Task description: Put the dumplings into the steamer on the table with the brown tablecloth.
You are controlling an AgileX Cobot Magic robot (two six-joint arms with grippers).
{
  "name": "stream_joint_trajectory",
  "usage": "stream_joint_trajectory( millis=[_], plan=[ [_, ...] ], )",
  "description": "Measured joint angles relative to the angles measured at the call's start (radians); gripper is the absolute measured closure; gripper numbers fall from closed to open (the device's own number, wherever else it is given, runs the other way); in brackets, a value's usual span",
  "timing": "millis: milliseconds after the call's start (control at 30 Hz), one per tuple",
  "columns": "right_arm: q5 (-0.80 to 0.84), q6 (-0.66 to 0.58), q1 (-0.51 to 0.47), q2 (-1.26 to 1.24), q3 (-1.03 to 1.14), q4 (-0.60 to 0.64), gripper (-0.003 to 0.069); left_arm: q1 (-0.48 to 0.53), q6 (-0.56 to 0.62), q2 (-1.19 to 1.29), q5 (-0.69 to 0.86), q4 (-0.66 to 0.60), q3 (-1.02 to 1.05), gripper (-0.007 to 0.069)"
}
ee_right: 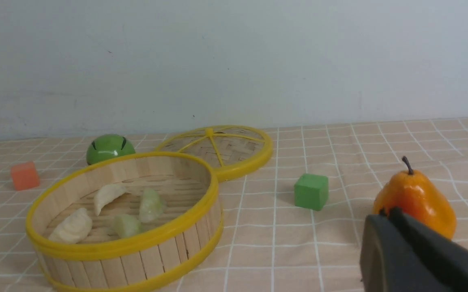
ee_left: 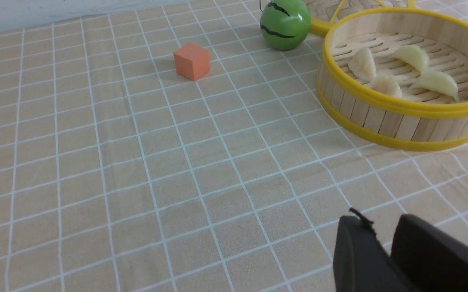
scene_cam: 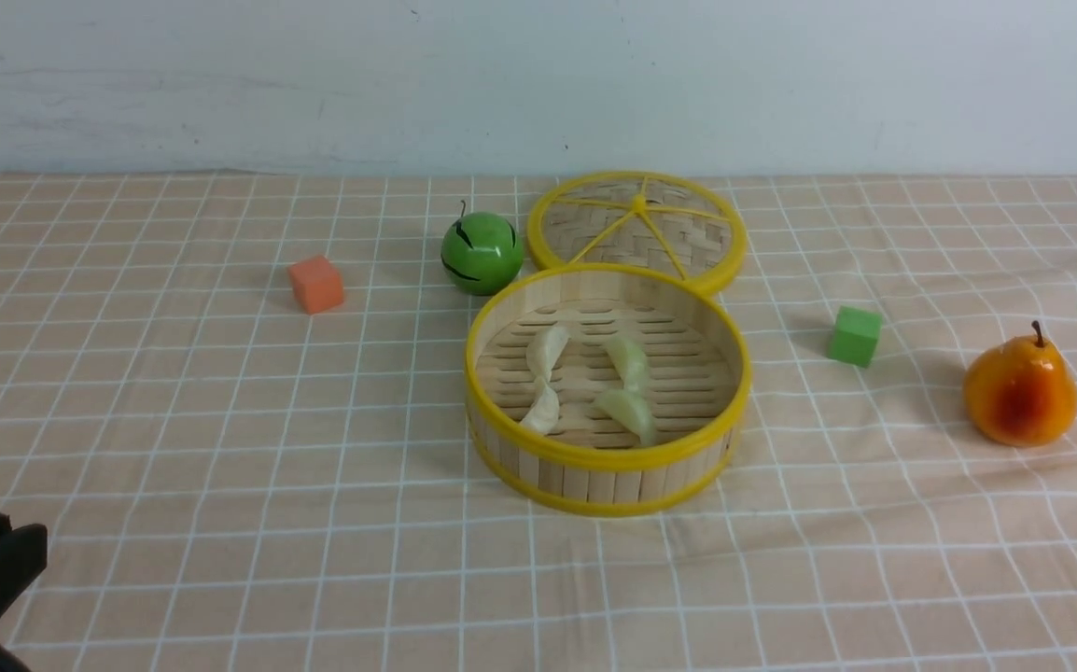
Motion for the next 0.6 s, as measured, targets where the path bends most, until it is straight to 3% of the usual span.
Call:
stream_joint_trajectory(
  millis=[333,500,600],
  plan=[
    [0.473,0.000,-0.197,-0.341,0.007,0.002,0.0640,0.000,0.000,0.004,0.010,-0.002,0.000,0.0491],
    [0.721,0.000,-0.243,-0.363,0.001,-0.262,0.0634,0.000,0.000,0.004,0.012,-0.002,0.000,0.0487],
    [0.737,0.000,-0.243,-0.363,-0.002,-0.306,0.0628,0.000,0.000,0.004,0.013,-0.002,0.000,0.0483]
  ],
)
